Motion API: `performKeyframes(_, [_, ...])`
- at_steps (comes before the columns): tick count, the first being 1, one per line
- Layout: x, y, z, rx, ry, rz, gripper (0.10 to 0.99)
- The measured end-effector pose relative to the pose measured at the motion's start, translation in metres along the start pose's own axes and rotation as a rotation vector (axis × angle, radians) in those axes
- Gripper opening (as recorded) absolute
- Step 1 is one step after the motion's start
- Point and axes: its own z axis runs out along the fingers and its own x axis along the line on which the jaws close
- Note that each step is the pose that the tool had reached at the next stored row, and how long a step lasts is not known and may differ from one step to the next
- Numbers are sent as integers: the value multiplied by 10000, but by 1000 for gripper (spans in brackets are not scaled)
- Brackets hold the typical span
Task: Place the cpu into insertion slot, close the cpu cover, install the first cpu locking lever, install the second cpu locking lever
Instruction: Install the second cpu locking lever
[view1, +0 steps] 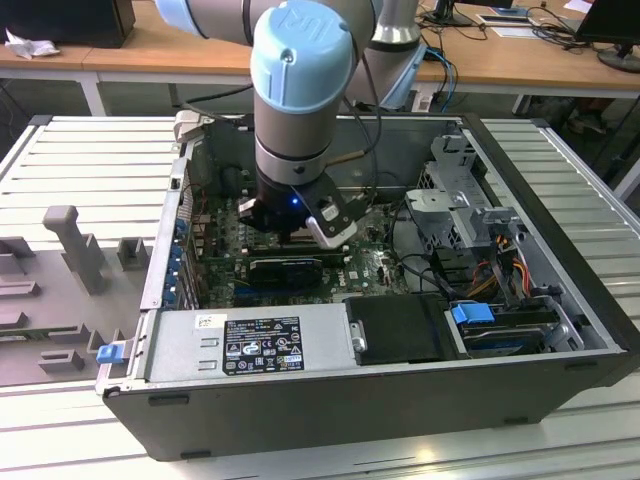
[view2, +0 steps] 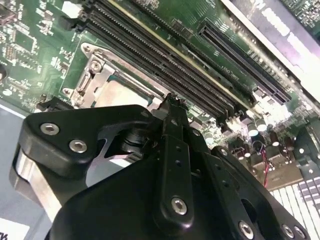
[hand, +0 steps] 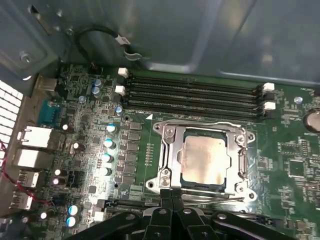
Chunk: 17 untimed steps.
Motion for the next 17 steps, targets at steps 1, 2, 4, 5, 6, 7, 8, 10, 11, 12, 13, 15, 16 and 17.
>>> performKeyframes(1, [10,-5,19,-5,0,-2,106])
performKeyframes(2, [21,-8,28,-19,0,-1,106])
performKeyframes(4, [48,-26,35,-203,-18,-9,106])
performKeyframes(5, [53,-39,32,-265,-25,-10,106])
performKeyframes(6, [57,-67,25,-363,-35,-10,106])
performKeyframes(7, [65,-90,18,-489,-48,-13,106])
performKeyframes(8, [82,-104,16,-622,-61,-15,106])
performKeyframes(10, [103,-112,24,-735,-72,-15,106])
performKeyframes(11, [117,-114,35,-777,-77,-17,106])
performKeyframes(12, [122,-116,47,-793,-78,-18,106])
performKeyframes(13, [123,-121,63,-802,-78,-20,106])
performKeyframes(15, [126,-130,91,-846,-82,-21,106])
performKeyframes(16, [128,-135,108,-897,-87,-21,106])
performKeyframes(17, [129,-137,118,-926,-90,-21,106])
